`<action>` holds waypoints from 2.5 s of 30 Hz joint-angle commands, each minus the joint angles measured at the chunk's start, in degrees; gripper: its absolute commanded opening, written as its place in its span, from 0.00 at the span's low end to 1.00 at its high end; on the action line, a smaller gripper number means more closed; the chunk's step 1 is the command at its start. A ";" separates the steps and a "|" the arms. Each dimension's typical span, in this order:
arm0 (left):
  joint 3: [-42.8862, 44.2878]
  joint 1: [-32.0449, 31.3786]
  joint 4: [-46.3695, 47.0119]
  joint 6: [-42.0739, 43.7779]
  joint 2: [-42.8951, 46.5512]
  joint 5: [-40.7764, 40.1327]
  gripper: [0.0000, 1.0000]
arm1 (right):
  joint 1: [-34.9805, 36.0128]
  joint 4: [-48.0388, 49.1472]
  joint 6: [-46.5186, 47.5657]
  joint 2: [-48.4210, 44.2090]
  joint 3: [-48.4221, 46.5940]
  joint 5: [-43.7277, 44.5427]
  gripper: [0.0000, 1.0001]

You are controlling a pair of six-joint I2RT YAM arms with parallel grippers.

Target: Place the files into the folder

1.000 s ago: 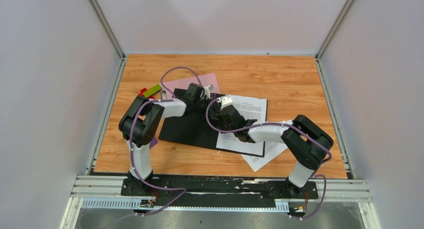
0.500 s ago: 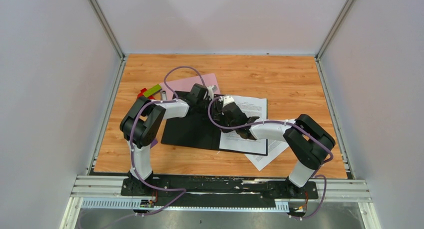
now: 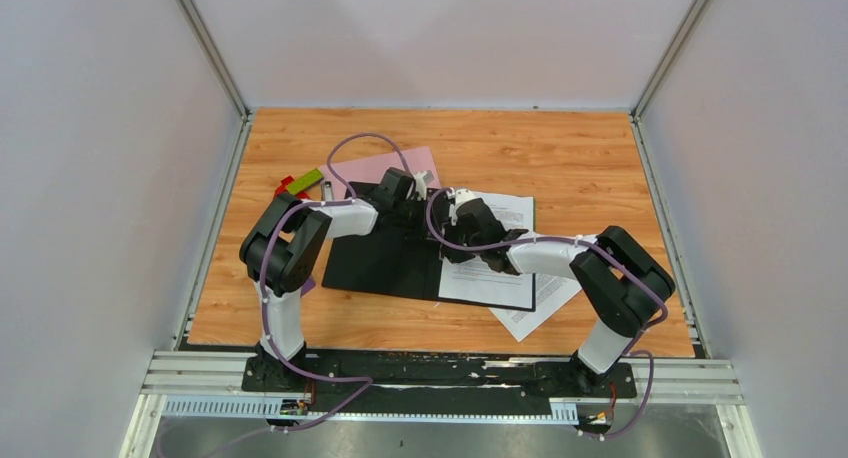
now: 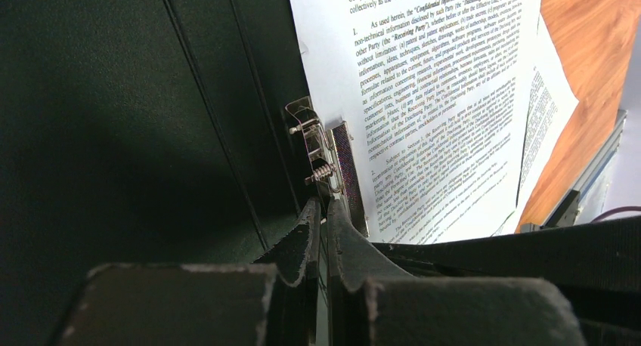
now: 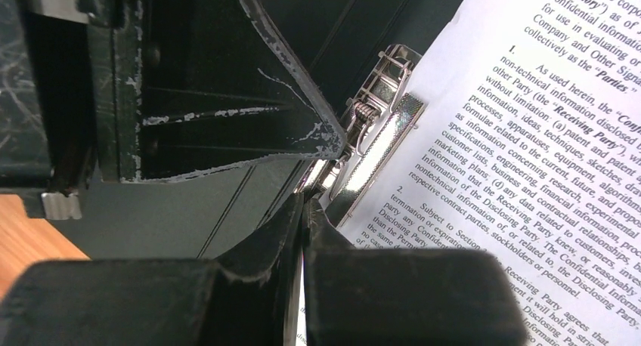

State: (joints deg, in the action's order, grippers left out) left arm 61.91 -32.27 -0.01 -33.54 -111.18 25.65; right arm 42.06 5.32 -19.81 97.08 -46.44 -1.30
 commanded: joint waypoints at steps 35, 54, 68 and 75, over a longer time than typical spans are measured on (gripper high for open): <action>-13.73 -1.13 8.75 -11.61 -2.50 2.25 0.15 | -6.95 11.30 -9.22 6.51 6.27 -13.02 0.00; -17.92 -3.25 17.58 -19.54 0.79 4.34 0.19 | -7.00 12.41 -10.72 8.64 4.74 -11.50 0.00; -18.92 -6.22 19.35 -21.85 2.14 2.74 0.26 | -7.62 13.22 -13.05 8.65 3.35 -10.80 0.01; -17.11 -6.27 15.86 -19.79 2.73 1.77 0.28 | -7.89 11.59 -12.43 7.13 2.76 -11.14 0.05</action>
State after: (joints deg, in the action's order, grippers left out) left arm 45.56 -33.47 27.16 -54.94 -107.63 21.08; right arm 33.78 18.81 -34.02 101.06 -42.09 -20.27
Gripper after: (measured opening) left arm 0.280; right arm 0.045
